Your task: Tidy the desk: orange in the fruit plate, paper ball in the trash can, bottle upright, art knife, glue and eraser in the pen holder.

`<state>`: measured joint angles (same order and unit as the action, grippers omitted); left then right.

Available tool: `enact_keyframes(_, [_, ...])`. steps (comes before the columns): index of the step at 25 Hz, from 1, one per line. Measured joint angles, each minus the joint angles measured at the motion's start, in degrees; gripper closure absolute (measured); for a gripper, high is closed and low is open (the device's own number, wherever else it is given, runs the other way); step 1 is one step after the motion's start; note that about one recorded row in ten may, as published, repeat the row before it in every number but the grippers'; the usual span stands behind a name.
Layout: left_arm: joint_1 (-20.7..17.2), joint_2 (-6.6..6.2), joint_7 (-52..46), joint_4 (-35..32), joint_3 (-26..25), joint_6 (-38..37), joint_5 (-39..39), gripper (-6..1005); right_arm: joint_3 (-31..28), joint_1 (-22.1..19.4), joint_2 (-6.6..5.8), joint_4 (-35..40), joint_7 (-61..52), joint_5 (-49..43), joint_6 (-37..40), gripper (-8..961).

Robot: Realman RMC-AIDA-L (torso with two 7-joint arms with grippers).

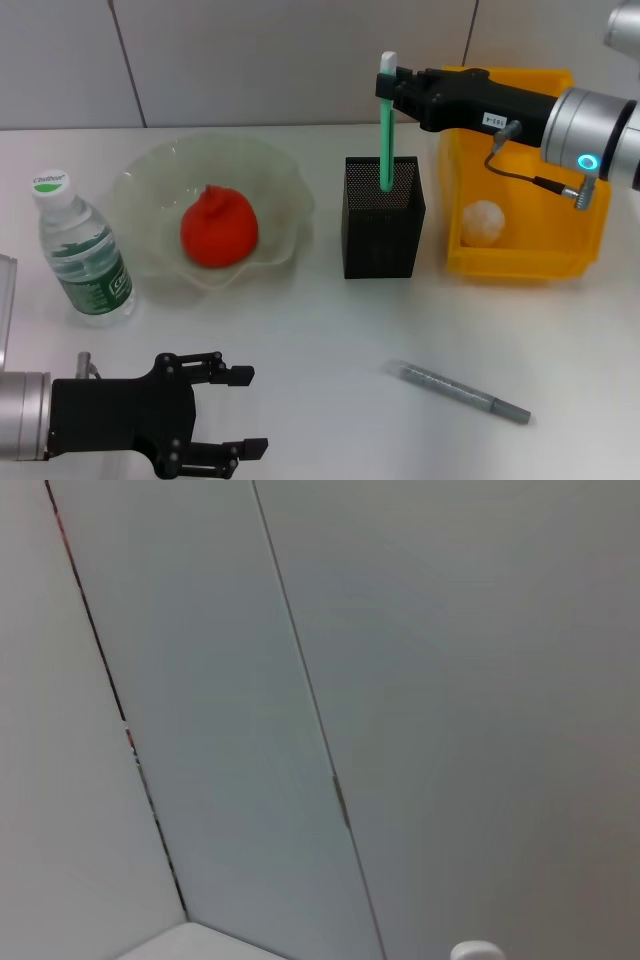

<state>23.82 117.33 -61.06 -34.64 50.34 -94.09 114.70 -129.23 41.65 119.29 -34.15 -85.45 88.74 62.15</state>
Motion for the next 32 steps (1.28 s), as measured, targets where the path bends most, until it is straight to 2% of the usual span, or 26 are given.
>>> enact_keyframes(17, [-0.1,0.03,-0.4,0.0,-0.2,0.0,-0.3,215,5.9,-0.1,-0.1,0.6,2.0,-0.1,-4.4,716])
enact_keyframes(24, [0.0,-0.03,-0.5,0.0,-0.2,0.1,-0.3,215,6.5,-1.3,-0.07,-1.1,2.1,0.1,-4.2,584])
enact_keyframes(28, [0.0,-0.03,-0.5,0.0,-0.2,0.3,-0.3,215,6.3,-2.6,-0.07,-3.0,0.3,3.3,-0.5,509])
enact_keyframes(30, [-0.1,-0.01,-0.5,0.2,-0.2,0.3,-0.4,215,6.0,-3.5,-0.41,-3.5,-1.7,6.9,3.7,361])
enact_keyframes(31, [-0.1,0.0,-0.5,0.2,-0.2,0.3,-0.4,215,6.0,-4.7,-0.79,-4.9,-4.5,9.4,8.0,287])
enact_keyframes(32, [-0.1,0.0,-0.5,0.2,-0.2,0.3,-0.4,215,6.0,-4.7,-0.79,-4.9,-4.5,9.4,8.0,282])
